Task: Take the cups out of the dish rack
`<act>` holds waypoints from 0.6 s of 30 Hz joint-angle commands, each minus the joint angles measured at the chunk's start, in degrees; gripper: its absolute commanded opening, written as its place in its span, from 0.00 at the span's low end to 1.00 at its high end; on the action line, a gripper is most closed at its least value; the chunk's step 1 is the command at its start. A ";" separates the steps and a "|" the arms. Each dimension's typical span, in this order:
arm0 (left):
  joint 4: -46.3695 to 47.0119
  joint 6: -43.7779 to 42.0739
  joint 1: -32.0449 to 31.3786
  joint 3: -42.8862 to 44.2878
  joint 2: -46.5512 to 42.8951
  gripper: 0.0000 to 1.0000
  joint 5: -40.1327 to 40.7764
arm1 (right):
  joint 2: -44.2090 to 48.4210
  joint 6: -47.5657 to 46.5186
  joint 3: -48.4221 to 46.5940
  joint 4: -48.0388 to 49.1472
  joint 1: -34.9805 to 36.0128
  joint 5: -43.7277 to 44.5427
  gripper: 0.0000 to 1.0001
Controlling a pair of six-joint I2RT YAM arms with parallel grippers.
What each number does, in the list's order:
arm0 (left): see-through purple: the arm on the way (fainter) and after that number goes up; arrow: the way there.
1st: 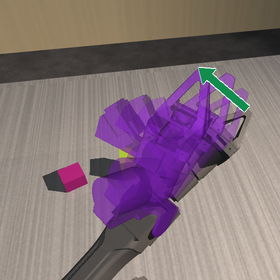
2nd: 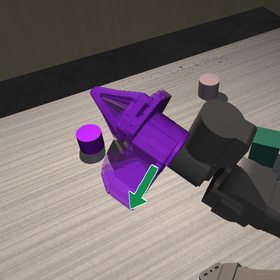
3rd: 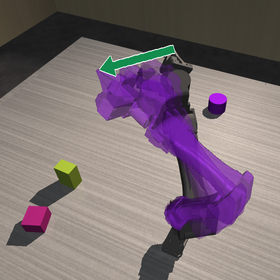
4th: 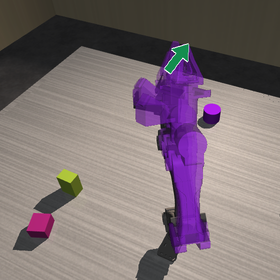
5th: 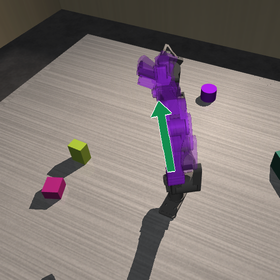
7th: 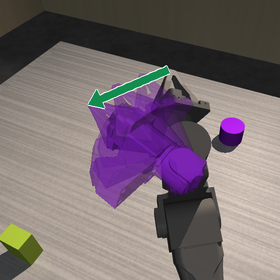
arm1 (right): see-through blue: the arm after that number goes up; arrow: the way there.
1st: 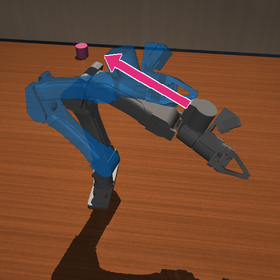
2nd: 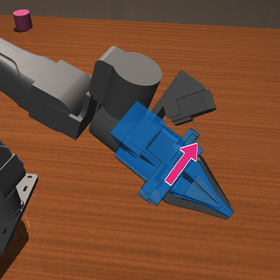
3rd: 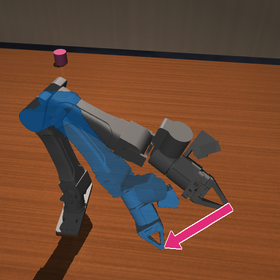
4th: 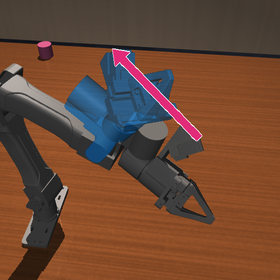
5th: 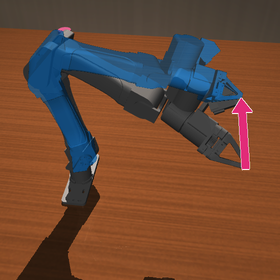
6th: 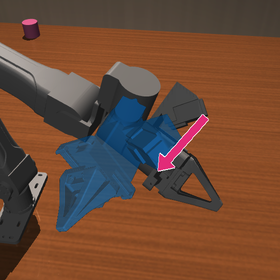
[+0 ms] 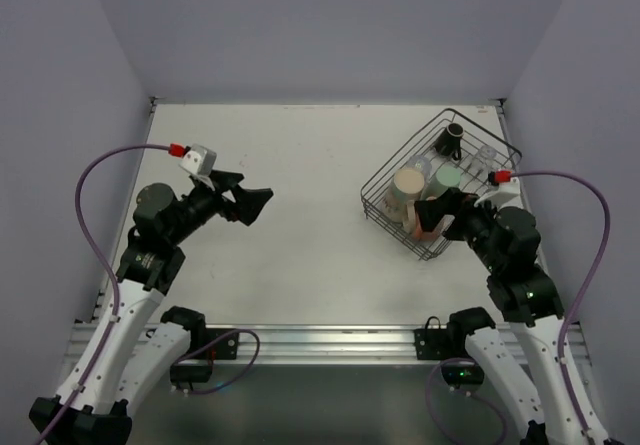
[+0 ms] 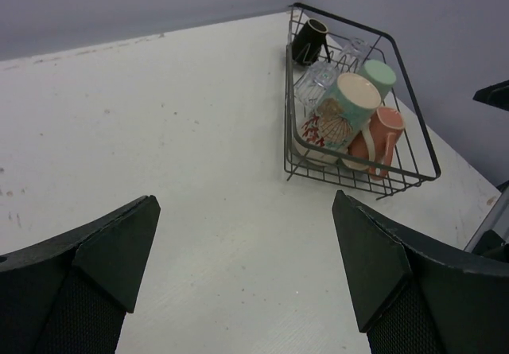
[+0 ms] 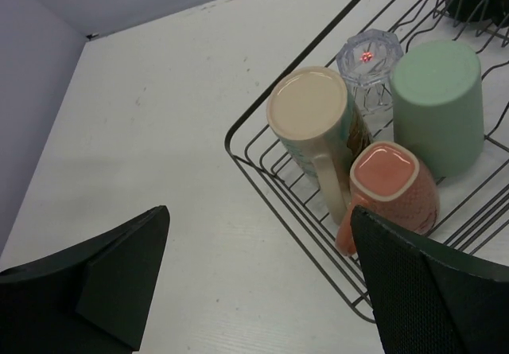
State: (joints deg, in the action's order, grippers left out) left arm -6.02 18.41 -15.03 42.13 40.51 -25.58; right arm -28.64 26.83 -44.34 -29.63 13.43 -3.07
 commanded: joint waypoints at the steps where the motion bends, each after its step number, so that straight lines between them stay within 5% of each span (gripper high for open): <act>1: 2.51 -1.01 -0.09 -0.29 -2.27 1.00 -1.75 | -4.91 -0.38 -2.60 1.14 0.71 -2.47 0.99; 8: -2.50 1.89 -0.09 -2.93 -4.74 1.00 9.40 | -14.23 -1.95 -5.57 3.44 6.69 7.88 0.99; 18: -2.77 -0.66 -1.41 -2.84 -4.21 1.00 8.01 | -27.51 -4.94 -11.21 2.82 8.54 18.01 0.99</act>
State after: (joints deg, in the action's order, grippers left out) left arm -8.88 19.14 -15.70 38.65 36.95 -18.28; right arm -54.54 23.68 -52.75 -28.47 21.71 9.69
